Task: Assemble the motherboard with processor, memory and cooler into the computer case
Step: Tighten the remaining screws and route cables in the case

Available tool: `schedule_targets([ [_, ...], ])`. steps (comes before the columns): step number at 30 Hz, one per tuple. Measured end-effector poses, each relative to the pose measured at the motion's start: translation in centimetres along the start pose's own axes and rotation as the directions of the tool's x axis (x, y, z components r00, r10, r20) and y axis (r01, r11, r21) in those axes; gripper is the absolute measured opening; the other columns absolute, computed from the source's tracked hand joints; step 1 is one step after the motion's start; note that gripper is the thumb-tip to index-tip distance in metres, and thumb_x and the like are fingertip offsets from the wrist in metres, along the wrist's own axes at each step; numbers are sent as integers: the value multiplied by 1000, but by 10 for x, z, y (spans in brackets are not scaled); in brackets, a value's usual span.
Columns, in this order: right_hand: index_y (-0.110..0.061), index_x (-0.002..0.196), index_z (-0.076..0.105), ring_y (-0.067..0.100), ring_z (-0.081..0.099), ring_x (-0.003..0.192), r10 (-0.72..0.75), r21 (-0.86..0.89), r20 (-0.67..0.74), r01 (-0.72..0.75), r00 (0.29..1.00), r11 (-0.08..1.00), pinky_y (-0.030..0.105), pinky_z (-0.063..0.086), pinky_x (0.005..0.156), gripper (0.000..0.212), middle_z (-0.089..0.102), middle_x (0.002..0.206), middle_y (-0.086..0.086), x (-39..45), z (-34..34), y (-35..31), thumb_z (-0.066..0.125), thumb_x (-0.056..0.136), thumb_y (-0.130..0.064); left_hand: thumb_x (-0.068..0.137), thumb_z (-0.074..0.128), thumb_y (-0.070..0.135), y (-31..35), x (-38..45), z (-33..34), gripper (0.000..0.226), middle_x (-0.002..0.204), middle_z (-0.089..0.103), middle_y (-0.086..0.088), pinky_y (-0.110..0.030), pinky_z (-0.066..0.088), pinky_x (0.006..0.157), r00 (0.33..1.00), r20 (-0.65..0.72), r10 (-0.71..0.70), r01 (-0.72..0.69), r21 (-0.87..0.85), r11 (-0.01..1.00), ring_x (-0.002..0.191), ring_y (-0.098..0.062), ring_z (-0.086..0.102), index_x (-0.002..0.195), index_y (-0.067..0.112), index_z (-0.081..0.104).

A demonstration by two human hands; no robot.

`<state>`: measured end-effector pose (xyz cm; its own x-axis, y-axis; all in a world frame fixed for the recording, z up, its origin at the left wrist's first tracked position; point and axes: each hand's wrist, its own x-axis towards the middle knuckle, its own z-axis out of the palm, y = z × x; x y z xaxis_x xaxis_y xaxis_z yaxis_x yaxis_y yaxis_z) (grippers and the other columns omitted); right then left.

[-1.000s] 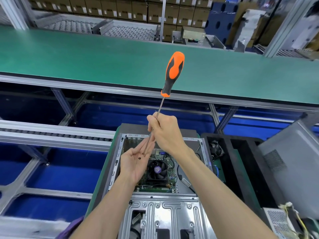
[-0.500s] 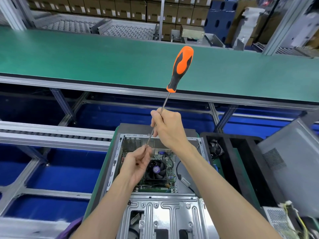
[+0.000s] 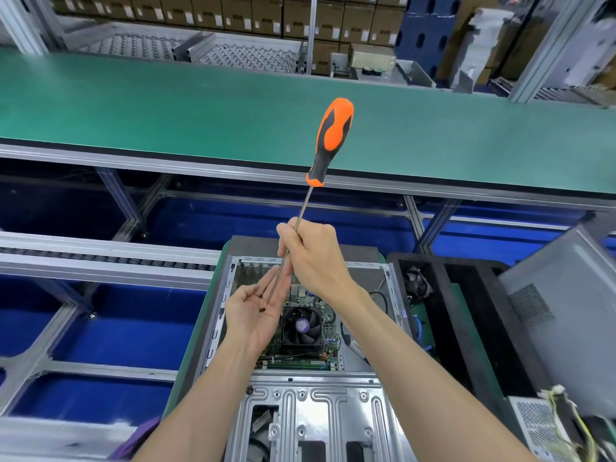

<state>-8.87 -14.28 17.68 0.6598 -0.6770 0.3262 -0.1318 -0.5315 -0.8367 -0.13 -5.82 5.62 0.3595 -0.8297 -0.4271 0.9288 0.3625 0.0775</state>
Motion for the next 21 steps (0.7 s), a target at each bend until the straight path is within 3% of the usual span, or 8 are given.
schedule_targets([
  [3,-3,62,58,22,56,51,8,20,9,-8,1000,1000,41,51,65,43,57,50,5,-1,3,-1,49,102,-15,86,25,-3,0,-2,1,49,133,56,-33,-51,56,89,997,70,-39,39,-2,999,123,-44,57,116,-23,58],
  [7,-2,62,58,21,55,52,2,6,6,-2,1000,1000,36,49,61,43,54,49,-1,-2,5,0,49,102,-14,77,13,-12,0,-3,1,62,137,53,-32,-53,55,91,993,102,-61,61,5,998,127,-44,54,120,-23,55],
  [10,-1,63,58,21,55,50,8,20,0,-8,1000,1000,39,50,63,43,56,50,2,-2,3,1,49,103,-15,75,11,-14,1,-2,1,65,137,52,-33,-55,55,90,990,121,-76,79,-14,997,126,-47,54,122,-24,53],
  [14,-3,63,58,20,57,51,-16,29,-35,17,999,999,41,51,67,43,57,50,0,2,-3,-1,48,103,-15,71,4,-17,2,2,-2,73,138,49,-37,-57,47,102,991,120,-53,58,-37,998,126,-53,50,135,-21,38],
  [17,-2,63,58,22,57,51,-26,26,-42,28,999,999,42,50,68,43,57,49,4,6,-6,-2,48,103,-15,70,8,-18,2,4,-4,71,135,51,-38,-57,39,110,994,105,-26,26,3,1000,123,-55,51,134,-19,39],
  [19,-2,64,58,21,57,48,-24,35,-45,25,999,999,42,50,69,43,56,47,7,7,-8,-1,48,103,-16,74,16,-13,0,2,-4,61,131,52,-41,-57,44,105,997,75,-23,21,27,999,119,-58,53,129,-22,42],
  [21,-3,64,58,21,58,48,-20,33,-54,21,998,999,43,51,70,43,57,48,9,9,-11,0,48,103,-17,84,29,-1,-1,0,-2,48,124,56,-42,-52,57,87,1000,-11,2,-1,102,995,112,-55,59,124,-23,46],
])
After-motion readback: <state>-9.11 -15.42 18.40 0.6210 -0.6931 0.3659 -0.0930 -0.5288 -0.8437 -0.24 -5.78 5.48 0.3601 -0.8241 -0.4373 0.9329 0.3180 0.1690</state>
